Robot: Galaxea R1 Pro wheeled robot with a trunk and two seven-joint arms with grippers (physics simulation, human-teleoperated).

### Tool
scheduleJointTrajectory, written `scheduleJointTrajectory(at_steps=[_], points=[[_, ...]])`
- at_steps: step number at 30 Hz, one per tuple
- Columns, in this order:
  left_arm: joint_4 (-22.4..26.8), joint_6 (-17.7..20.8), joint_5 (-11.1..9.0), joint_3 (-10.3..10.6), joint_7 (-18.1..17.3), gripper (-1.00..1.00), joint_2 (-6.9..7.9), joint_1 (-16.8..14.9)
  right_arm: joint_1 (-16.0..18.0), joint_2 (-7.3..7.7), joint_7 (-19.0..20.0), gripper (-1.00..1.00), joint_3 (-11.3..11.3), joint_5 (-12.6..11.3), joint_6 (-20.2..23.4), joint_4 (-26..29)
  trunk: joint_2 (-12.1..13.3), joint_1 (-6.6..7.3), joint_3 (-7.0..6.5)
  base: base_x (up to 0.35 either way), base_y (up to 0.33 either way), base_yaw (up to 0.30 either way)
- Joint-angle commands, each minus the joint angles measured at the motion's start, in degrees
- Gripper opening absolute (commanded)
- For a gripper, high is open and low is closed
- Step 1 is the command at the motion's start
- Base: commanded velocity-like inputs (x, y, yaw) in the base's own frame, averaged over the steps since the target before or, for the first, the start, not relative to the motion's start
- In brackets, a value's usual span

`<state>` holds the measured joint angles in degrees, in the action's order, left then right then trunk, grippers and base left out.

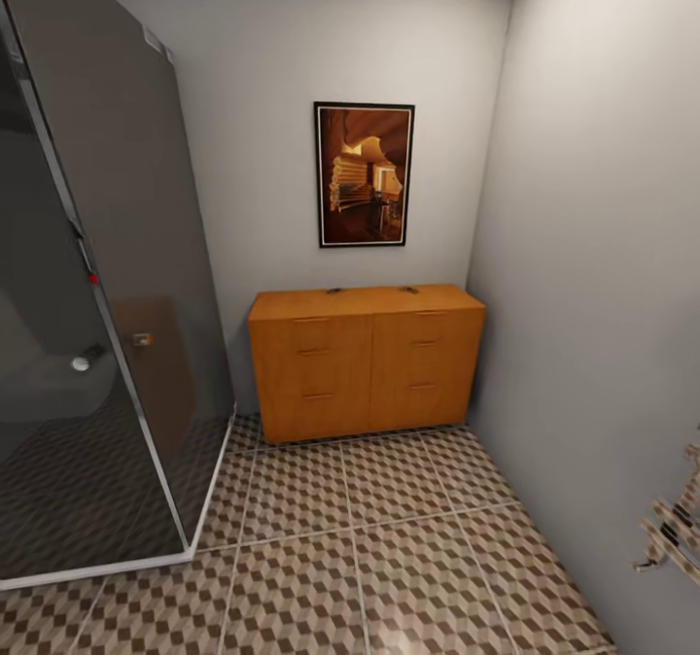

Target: Take the four mousetraps from the cabinet in the bathroom and place them on the bathroom floor. Make sure all four end up on the same floor surface, and ensure that at least two of them are either under or directly next to the same bathroom sink.

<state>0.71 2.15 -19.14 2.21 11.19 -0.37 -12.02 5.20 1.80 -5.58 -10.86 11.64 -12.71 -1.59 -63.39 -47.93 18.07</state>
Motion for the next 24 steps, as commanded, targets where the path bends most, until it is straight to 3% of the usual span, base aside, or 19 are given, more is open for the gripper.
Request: scheduleJointTrajectory(at_steps=[1,24], points=[[0.1,0.2,-0.3,0.2,0.2,1.0,-0.01,0.0,0.1,0.02,-0.2,1.0,-0.5,0.6,-0.3,-0.2,0.0,-0.04,0.07,0.325,0.0,0.0],[0.1,0.2,-0.2,0.2,0.2,1.0,-0.1,0.0,0.1,0.12,-0.2,1.0,-0.2,0.8,-0.3,-0.2,0.0,-0.04,0.07,0.325,0.0,0.0]])
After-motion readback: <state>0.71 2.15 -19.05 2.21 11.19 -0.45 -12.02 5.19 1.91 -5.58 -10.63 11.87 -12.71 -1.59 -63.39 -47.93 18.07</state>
